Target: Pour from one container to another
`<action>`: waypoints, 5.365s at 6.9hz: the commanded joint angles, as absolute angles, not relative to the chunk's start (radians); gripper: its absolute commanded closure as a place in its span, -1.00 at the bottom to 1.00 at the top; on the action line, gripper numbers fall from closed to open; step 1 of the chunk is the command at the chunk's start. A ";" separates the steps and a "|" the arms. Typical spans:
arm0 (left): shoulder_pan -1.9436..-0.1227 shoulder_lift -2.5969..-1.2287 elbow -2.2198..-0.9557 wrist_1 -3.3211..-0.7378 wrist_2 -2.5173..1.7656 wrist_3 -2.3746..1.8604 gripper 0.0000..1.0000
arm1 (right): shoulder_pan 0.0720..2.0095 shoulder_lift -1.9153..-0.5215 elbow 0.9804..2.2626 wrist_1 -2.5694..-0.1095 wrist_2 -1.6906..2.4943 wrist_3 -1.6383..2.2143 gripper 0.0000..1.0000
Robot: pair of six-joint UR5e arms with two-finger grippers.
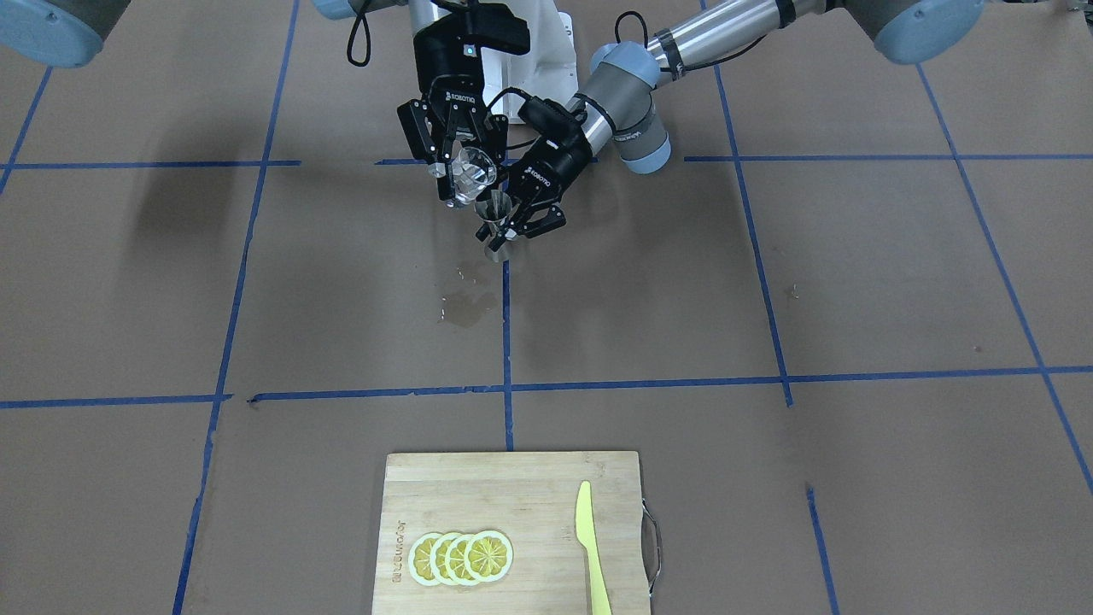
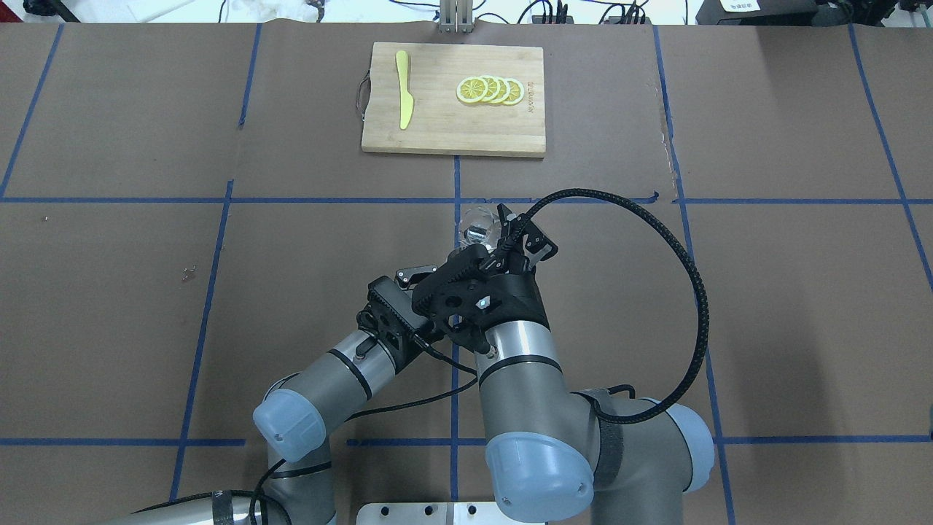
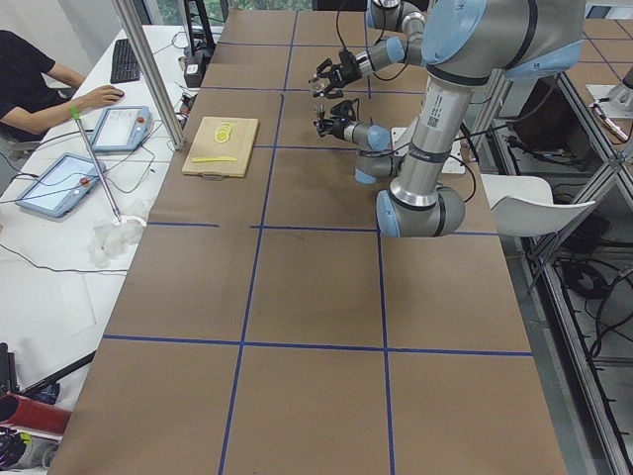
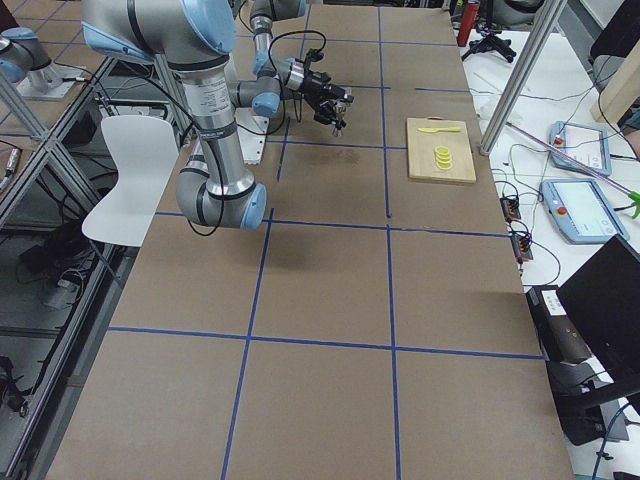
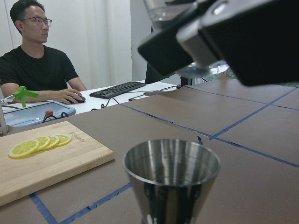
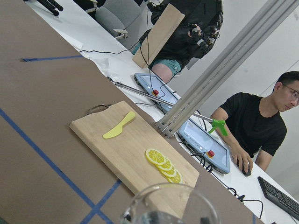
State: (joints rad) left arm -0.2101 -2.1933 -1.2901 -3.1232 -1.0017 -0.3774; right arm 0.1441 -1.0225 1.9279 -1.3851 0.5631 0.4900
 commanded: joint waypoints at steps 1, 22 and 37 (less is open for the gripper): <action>-0.210 -2.195 -1.289 -3.123 -1.002 -0.377 1.00 | 0.133 -1.022 1.927 -1.426 0.520 0.446 1.00; -0.210 -2.200 -1.289 -3.123 -1.002 -0.377 1.00 | 0.117 -1.034 1.936 -1.440 0.394 0.046 1.00; -0.210 -2.198 -1.296 -3.123 -1.000 -0.377 1.00 | 0.112 -1.031 1.959 -1.420 0.402 0.171 1.00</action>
State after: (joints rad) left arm -0.2101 -2.1993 -1.2943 -3.1232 -1.0002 -0.3774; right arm 0.1120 -1.0302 1.9584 -1.4247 0.3989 0.1244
